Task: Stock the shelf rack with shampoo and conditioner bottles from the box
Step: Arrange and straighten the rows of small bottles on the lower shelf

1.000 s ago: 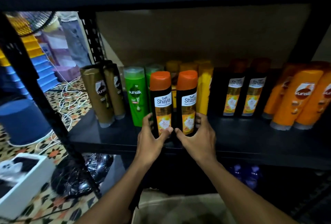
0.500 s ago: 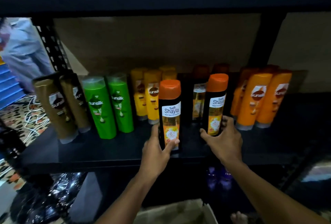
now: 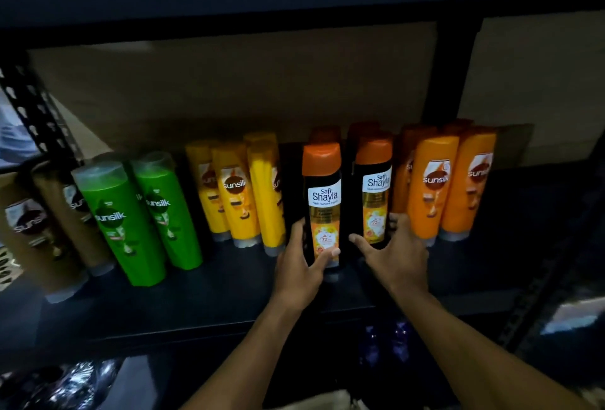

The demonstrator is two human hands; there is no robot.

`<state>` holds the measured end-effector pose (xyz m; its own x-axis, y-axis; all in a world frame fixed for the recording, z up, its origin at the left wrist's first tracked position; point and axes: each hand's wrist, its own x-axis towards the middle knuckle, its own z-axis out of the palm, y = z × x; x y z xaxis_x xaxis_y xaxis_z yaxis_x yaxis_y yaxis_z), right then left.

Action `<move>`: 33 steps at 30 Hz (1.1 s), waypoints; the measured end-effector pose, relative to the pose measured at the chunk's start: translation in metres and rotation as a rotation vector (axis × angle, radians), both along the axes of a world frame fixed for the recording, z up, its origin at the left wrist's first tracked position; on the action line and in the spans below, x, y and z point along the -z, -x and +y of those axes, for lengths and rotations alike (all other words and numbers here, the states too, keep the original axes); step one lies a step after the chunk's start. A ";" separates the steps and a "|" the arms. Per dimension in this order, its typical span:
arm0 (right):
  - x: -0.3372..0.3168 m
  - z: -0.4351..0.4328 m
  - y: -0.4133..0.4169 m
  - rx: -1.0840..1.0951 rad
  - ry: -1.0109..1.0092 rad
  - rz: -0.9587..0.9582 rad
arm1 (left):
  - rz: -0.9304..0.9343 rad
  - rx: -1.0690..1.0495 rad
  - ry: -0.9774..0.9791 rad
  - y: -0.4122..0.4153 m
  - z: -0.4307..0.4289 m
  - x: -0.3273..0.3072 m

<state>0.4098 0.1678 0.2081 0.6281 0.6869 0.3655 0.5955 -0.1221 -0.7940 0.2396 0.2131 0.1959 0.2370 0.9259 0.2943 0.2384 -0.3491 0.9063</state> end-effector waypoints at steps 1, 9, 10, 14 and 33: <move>0.000 0.001 0.001 0.004 0.004 0.002 | -0.008 -0.003 0.002 -0.001 0.000 0.000; -0.002 -0.001 0.004 -0.008 0.008 -0.012 | -0.004 -0.017 0.043 -0.004 0.004 0.003; -0.003 -0.001 0.004 -0.005 0.011 -0.008 | -0.004 -0.019 0.047 -0.004 0.004 0.003; -0.005 -0.002 0.004 0.004 0.006 0.013 | -0.011 -0.013 0.052 -0.005 0.005 0.003; -0.001 -0.003 0.004 0.013 -0.027 -0.057 | 0.165 -0.122 -0.081 -0.023 0.013 -0.001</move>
<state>0.4062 0.1646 0.2089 0.6146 0.6681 0.4194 0.6383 -0.1088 -0.7621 0.2623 0.2257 0.1970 0.1758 0.9254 0.3358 0.4259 -0.3790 0.8215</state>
